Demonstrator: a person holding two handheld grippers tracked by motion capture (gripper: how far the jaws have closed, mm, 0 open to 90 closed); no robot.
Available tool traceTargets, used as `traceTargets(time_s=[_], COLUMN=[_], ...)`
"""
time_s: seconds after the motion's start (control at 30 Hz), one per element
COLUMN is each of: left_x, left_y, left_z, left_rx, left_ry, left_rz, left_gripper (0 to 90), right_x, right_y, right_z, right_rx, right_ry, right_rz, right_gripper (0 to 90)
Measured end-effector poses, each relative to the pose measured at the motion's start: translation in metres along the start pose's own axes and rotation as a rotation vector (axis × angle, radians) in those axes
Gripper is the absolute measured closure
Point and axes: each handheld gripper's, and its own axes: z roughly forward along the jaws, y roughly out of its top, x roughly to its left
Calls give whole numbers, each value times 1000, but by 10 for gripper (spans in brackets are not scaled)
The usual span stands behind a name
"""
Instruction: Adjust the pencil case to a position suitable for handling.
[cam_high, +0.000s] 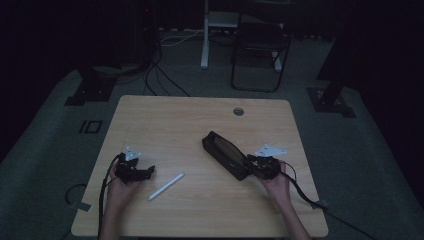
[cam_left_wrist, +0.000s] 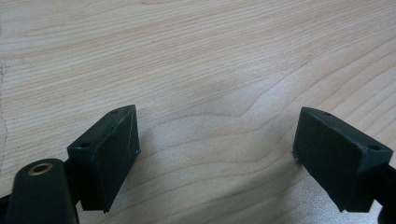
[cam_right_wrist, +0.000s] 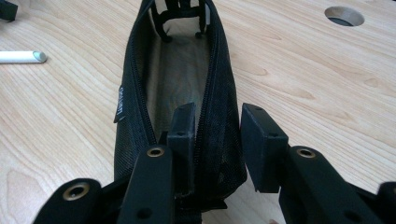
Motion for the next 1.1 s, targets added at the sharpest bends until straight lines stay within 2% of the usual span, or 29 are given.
traceTargets(time_s=[0.2, 0.3, 0.53, 0.8, 0.9, 1.1], left_x=[-1, -5, -9, -12, -14, -18], left_y=[1, 2, 4, 5, 4, 4], left_z=[-1, -2, -1, -3, -4, -6], left_rx=[6, 6, 16, 28, 31, 36], left_ry=[2, -13, -18, -16, -20, -31], left_rz=[0, 16, 20, 19, 18, 30], left_gripper=[158, 241, 256, 258, 296, 328], right_x=[3, 3, 3, 0, 0, 0], right_y=[8, 11, 17, 18, 18, 18], right_z=[8, 13, 20, 20, 21, 25], right_rx=[-2, 8, 13, 7, 4, 11], right_ry=[16, 14, 30, 38, 43, 78], right_rz=[-20, -33, -42, -37, -29, -22], right_gripper=[663, 662, 662, 612, 583, 634])
